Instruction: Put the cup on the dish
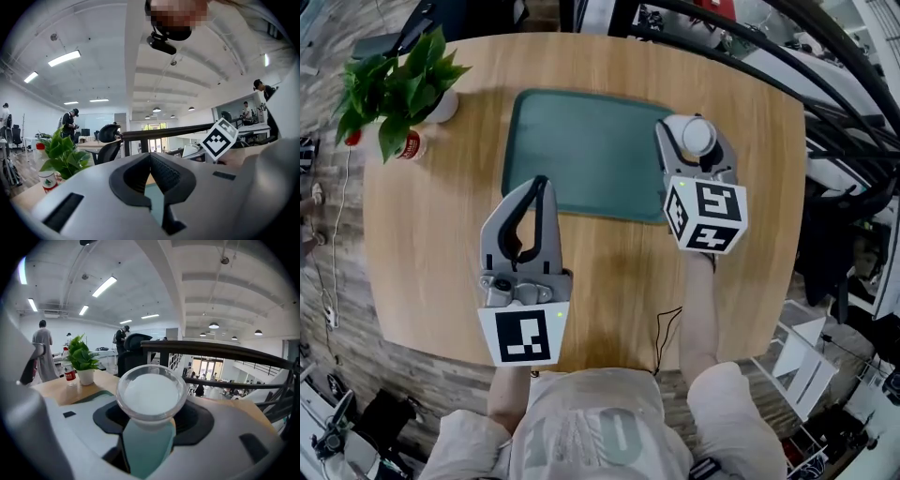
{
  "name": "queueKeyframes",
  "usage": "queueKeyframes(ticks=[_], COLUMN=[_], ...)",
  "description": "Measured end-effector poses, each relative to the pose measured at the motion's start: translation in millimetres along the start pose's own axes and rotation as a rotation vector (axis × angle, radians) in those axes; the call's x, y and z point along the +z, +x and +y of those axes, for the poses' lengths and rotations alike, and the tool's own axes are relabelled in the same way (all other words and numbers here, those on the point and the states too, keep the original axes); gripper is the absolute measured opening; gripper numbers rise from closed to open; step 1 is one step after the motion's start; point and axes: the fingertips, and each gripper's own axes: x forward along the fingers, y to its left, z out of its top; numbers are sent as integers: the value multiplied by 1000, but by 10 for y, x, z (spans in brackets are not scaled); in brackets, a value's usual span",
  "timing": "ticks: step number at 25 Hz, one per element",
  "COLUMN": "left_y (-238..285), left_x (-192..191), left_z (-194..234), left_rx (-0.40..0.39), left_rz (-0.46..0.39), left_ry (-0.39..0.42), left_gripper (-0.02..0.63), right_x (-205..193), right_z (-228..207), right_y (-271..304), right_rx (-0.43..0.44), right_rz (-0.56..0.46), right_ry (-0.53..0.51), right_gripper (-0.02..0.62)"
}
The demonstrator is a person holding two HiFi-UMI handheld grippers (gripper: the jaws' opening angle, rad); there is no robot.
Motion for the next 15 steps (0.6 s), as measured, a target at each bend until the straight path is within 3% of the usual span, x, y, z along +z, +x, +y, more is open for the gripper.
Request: queueKeyframes(ticks=[5, 15], left_y=[180, 342], left_x=[-325, -703], left_z=[-37, 100], left_rx=[-47, -13], left_rz=[52, 116], left_ry=[-73, -52], left_gripper=[9, 9], right_x=[-352, -837], right_z=[18, 122], right_y=[498, 790], right_rx=[16, 38], right_rz=[124, 285], right_ry=[31, -8], right_gripper=[261, 261])
